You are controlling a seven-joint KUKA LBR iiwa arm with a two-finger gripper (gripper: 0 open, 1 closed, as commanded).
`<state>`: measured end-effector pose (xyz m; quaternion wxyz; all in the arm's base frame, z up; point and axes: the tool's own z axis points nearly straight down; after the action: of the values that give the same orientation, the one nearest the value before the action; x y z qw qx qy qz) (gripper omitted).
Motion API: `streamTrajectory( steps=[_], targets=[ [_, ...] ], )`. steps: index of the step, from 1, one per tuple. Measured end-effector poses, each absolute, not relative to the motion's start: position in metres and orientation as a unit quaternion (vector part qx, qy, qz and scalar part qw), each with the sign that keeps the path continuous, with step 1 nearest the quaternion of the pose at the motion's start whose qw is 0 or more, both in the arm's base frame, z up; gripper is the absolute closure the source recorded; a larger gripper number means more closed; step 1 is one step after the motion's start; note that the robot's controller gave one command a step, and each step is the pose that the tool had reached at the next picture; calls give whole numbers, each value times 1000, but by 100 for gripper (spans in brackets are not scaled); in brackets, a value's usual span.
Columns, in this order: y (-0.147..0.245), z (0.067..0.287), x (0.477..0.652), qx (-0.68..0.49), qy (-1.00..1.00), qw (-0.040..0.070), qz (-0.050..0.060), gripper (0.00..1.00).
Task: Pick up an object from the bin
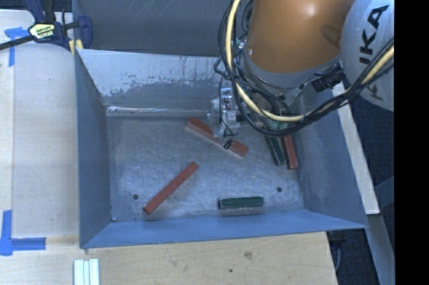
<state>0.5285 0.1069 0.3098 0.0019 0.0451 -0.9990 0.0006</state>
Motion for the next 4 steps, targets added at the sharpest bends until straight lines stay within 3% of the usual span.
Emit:
streamTrajectory(
  steps=[1,2,3,4],
  targets=[
    [108,314,529,46,-999,-2,0,0],
    [124,181,551,6,-1000,2,0,0],
    [85,81,550,230,-973,2,0,0],
    [87,70,492,235,-972,0,0,0]
  ],
)
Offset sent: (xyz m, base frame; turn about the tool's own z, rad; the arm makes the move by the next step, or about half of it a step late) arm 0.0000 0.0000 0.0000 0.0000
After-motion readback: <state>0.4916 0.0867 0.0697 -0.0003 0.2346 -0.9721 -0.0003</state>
